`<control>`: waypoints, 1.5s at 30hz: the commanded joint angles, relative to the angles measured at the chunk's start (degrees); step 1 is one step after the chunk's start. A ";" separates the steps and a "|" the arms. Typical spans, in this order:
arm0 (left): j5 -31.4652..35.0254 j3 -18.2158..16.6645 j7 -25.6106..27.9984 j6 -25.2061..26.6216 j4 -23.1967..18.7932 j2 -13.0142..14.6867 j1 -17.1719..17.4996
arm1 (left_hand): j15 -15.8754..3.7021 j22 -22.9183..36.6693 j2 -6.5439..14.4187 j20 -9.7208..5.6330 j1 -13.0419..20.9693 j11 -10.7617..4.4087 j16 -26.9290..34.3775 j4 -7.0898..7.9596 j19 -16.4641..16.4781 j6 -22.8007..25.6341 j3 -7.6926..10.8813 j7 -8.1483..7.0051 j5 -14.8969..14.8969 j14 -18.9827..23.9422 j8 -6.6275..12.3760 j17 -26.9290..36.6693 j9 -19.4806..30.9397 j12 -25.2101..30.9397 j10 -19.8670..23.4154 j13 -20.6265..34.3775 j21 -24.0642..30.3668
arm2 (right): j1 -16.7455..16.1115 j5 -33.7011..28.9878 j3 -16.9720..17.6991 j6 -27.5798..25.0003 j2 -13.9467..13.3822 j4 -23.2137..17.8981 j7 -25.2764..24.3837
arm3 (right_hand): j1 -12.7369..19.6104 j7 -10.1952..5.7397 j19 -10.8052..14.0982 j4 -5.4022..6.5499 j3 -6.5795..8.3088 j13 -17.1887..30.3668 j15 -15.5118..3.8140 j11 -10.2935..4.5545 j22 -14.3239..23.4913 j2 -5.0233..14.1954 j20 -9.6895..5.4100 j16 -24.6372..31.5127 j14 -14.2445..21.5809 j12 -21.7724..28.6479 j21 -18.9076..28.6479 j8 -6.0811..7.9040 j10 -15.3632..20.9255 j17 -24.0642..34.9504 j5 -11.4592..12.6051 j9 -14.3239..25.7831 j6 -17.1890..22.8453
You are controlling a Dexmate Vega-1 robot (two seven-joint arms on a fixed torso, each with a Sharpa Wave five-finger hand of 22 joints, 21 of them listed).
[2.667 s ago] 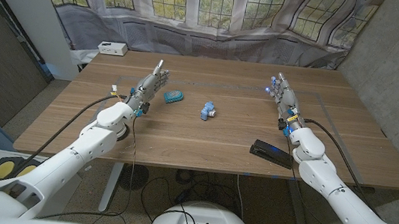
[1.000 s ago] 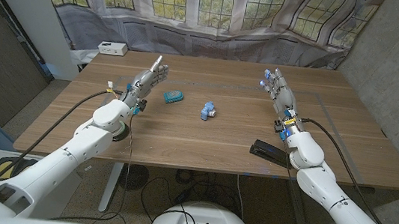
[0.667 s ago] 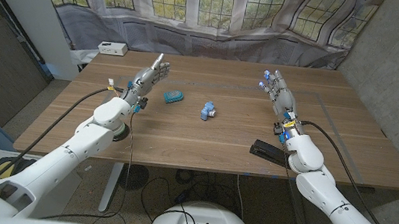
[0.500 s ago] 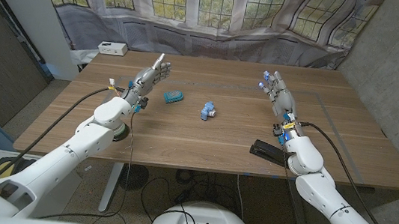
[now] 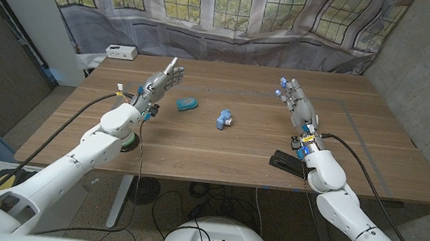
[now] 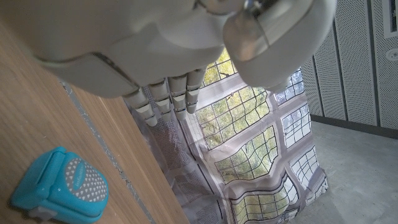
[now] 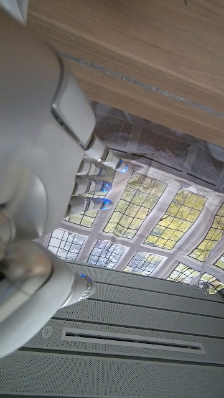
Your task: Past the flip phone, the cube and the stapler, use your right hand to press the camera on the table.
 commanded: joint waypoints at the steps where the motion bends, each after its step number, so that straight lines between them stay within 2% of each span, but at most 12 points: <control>1: -0.11 -0.46 -0.81 -0.61 -0.38 1.04 0.63 | 0.02 0.22 -0.18 0.28 0.66 -0.16 0.23 -0.12 0.56 0.48 0.06 -0.24 -0.25 0.78 -0.36 0.05 0.33 -0.11 0.59 0.19 -0.05 | -0.82 -5.94 -0.66 0.43 0.29 -1.95 -3.24 | 0.60 0.32 1.88 -0.42 0.11 0.24 -0.33 -0.02 0.21 0.54 -0.28 0.52 1.39 -0.09 0.40 0.11 0.84 -0.07 0.18 0.28 0.75; 8: 0.95 -0.39 -0.65 0.43 -1.94 2.62 1.11 | -0.03 0.22 -0.13 0.30 0.77 -0.16 0.13 -0.15 0.75 0.57 0.14 -0.28 -0.28 0.88 -0.43 0.06 0.33 -0.14 0.86 0.19 -0.12 | -0.64 -8.99 -1.27 1.25 0.53 -1.95 -4.11 | 0.76 0.18 2.12 -0.54 0.13 0.24 -0.35 -0.18 0.20 0.49 -0.27 0.54 1.75 -0.15 0.36 0.07 1.04 -0.12 0.16 0.28 0.92; 14: 0.48 -0.38 -1.82 -0.75 -1.24 2.19 0.71 | -0.03 0.22 -0.08 0.39 0.86 -0.05 0.08 -0.18 1.01 0.66 0.21 -0.29 -0.30 1.03 -0.49 0.07 0.33 -0.16 1.06 0.20 -0.12 | -0.34 -14.96 -1.35 2.31 0.30 -1.40 -6.43 | 0.97 0.24 3.24 -0.68 0.18 0.23 -0.74 -0.23 0.19 0.52 -0.45 0.66 2.57 -0.04 0.58 -0.03 1.92 -0.19 0.13 0.28 1.11; 16: 0.55 -0.32 -2.12 -1.16 -1.08 2.12 0.57 | 0.08 0.23 -0.05 0.29 0.94 -0.44 0.03 -0.20 1.17 0.75 0.27 -0.25 -0.31 1.15 -0.52 0.07 0.34 -0.22 1.15 0.21 -0.15 | -0.54 -17.43 -1.08 1.90 0.19 -1.91 -7.88 | 1.03 0.19 3.51 -0.72 0.20 0.23 -0.80 -0.24 0.18 0.52 -0.47 0.70 2.80 -0.05 0.64 -0.02 2.04 -0.21 0.13 0.28 1.20; 32: -0.24 -0.50 -3.83 -2.79 -0.38 2.01 0.77 | 0.03 0.23 0.02 0.42 1.12 -0.25 -0.12 -0.24 1.52 0.93 0.41 -0.38 -0.36 1.40 -0.64 0.08 0.35 -0.40 1.36 0.22 -0.29 | -2.85 -29.13 -0.18 -1.09 0.17 -5.69 -16.17 | 1.49 -0.55 4.54 -0.98 0.35 0.23 -0.54 -0.75 0.17 0.67 -0.51 0.84 4.11 0.02 0.59 0.07 3.40 -0.32 0.11 0.29 2.18; 38: -2.32 -0.69 -6.21 -3.23 0.22 1.69 0.64 | 0.01 0.24 0.04 0.54 1.18 -0.20 -0.19 -0.26 1.56 0.99 0.46 -0.45 -0.38 1.46 -0.69 0.09 0.35 -0.50 1.37 0.23 -0.37 | -1.63 -30.06 -1.18 0.70 0.23 -3.39 -16.18 | 1.46 -0.83 5.38 -1.00 0.29 0.25 -0.71 -1.12 0.17 0.60 -0.36 1.06 5.11 0.23 0.68 -0.04 4.53 -0.31 0.09 0.30 2.30; 42: -1.98 -0.80 -5.98 -3.44 0.09 1.87 0.72 | 0.01 0.24 0.05 0.55 1.21 -0.25 -0.26 -0.26 1.60 1.00 0.48 -0.44 -0.39 1.38 -0.71 0.09 0.35 -0.56 1.34 0.23 -0.40 | -1.06 -32.95 -1.64 0.93 0.19 -2.78 -17.29 | 1.46 -1.04 5.57 -1.01 0.28 0.25 -0.79 -1.15 0.17 0.58 -0.44 1.03 5.22 0.20 0.67 -0.10 4.68 -0.31 0.10 0.30 2.25; 45: -2.29 -0.85 -6.20 -3.48 0.31 1.71 0.64 | -0.02 0.24 0.06 0.62 1.23 -0.30 -0.30 -0.26 1.58 0.99 0.51 -0.47 -0.40 1.37 -0.75 0.10 0.35 -0.61 1.33 0.24 -0.45 | -1.14 -36.44 -1.66 -0.82 -0.14 -3.83 -18.73 | 1.55 -1.24 5.57 -1.06 0.30 0.26 -0.88 -1.25 0.17 0.58 -0.48 1.00 5.25 0.17 0.62 -0.13 4.73 -0.33 0.12 0.31 2.24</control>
